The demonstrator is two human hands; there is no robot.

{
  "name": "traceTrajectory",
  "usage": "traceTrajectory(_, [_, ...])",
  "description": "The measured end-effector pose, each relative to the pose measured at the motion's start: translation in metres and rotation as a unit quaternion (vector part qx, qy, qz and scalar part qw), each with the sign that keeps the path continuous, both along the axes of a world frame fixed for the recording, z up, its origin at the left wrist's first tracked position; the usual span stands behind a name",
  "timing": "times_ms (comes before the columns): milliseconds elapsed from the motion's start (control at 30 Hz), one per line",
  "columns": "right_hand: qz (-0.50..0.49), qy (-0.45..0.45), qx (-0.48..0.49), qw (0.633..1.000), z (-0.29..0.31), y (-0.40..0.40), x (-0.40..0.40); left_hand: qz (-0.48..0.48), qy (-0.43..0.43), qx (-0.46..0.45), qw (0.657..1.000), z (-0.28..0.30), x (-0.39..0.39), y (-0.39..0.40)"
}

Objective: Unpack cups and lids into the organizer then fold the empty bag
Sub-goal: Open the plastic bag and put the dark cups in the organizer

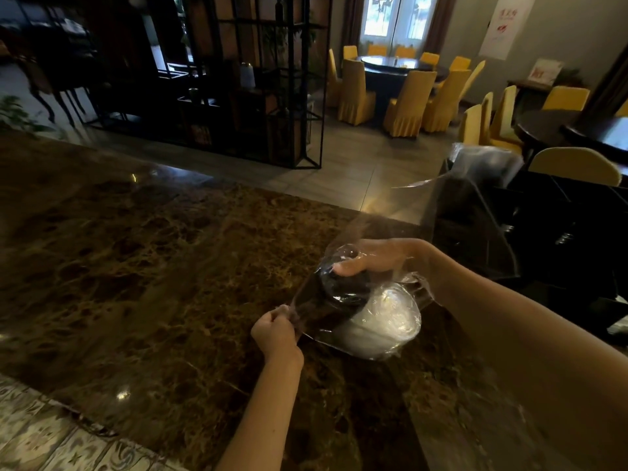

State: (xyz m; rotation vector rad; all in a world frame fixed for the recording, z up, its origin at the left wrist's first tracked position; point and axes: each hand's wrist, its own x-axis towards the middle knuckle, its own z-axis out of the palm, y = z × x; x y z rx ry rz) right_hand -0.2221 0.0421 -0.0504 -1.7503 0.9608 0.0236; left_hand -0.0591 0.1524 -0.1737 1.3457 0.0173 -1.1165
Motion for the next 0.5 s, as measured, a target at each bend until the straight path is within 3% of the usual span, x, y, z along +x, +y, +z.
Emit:
traceTrajectory(167, [-0.055,-0.041,-0.005,0.998,0.027,0.0,-0.002,0.047,0.016,0.029,0.998,-0.005,0.012,-0.009])
traceTrajectory(300, [-0.131,-0.102,0.023,0.986,0.039,-0.002,-0.003,0.027,0.002,0.01,1.0,-0.004,0.022,-0.011])
traceTrajectory(367, [-0.151,-0.125,0.047,0.979,0.047,0.001,-0.003,-0.012,-0.078,0.024,0.997,0.011,0.025,-0.01])
traceTrajectory(433, [-0.18,-0.141,0.068,0.971,0.058,0.007,-0.001,-0.045,-0.226,0.029,0.973,0.035,0.027,-0.008])
traceTrajectory(500, [-0.222,-0.136,0.064,0.964,0.071,0.015,0.0,-0.027,-0.328,-0.04,0.943,0.071,0.022,-0.003])
